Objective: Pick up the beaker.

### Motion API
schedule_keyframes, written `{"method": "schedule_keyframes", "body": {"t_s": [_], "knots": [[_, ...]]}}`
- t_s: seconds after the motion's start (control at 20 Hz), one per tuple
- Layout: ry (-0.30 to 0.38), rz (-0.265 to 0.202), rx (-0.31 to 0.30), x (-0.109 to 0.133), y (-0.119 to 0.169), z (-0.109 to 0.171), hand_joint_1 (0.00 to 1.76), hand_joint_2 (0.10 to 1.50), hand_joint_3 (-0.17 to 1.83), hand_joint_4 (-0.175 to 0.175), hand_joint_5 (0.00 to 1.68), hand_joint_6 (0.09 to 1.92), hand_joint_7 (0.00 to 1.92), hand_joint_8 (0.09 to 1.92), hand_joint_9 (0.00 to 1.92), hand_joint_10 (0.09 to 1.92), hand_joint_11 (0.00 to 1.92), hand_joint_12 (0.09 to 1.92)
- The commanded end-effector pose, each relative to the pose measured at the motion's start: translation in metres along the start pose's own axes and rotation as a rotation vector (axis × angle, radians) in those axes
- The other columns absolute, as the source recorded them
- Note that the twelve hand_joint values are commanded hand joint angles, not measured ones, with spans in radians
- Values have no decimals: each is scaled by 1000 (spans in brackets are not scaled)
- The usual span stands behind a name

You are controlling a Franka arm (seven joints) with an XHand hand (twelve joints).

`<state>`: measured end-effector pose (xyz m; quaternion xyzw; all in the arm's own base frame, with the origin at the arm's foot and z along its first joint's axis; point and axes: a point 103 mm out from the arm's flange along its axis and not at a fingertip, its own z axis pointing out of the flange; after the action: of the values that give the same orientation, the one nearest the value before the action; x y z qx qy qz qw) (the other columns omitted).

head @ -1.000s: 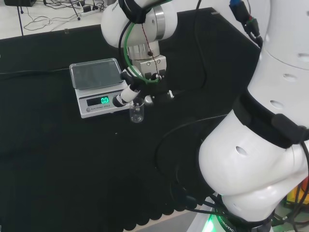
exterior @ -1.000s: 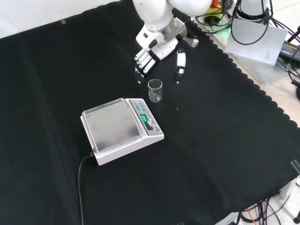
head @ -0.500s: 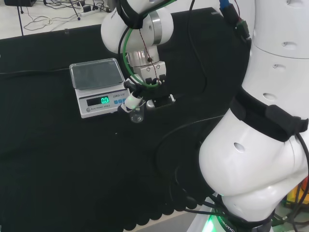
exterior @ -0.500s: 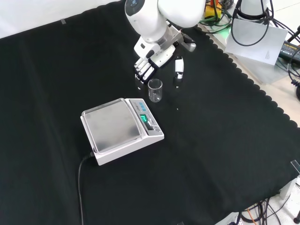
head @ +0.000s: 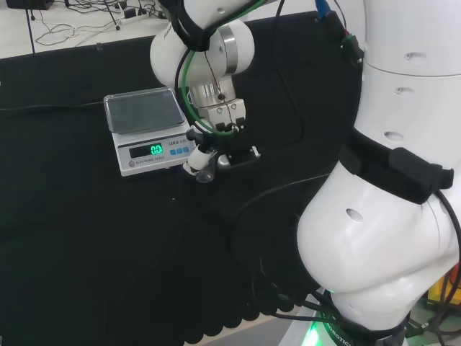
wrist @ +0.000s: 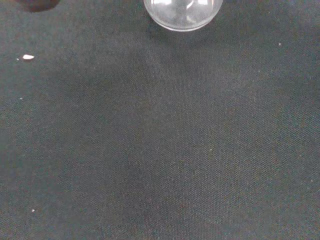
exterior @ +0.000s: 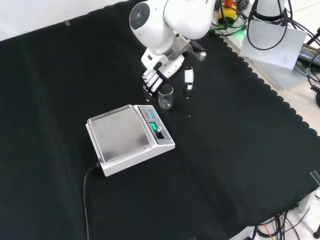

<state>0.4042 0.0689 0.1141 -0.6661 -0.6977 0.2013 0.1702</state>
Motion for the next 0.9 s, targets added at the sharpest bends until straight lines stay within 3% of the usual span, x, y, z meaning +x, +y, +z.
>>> {"method": "schedule_keyframes", "body": {"t_s": [0.05, 0.25, 0.45, 0.55, 0.85, 0.9], "knots": [[-2, 4, -11, -3, 7, 4, 663, 742, 204, -16, 295, 87, 56, 651, 95, 887, 0, 1475], [-23, -3, -32, 1, 10, 6, 776, 752, 240, -36, 468, 160, 144, 676, 280, 857, 237, 1439], [-44, -5, -58, 4, 11, 7, 918, 704, 402, -58, 554, 619, 251, 699, 493, 782, 561, 1302], [-54, -3, -77, 6, 12, 6, 977, 681, 481, -68, 586, 736, 295, 721, 559, 769, 661, 1251], [-60, -12, -145, 9, 11, 1, 1173, 729, 650, -167, 771, 800, 509, 801, 922, 612, 1084, 905], [-65, -14, -153, 9, 11, -1, 1164, 844, 510, -172, 811, 931, 536, 815, 951, 601, 1089, 877]]}}
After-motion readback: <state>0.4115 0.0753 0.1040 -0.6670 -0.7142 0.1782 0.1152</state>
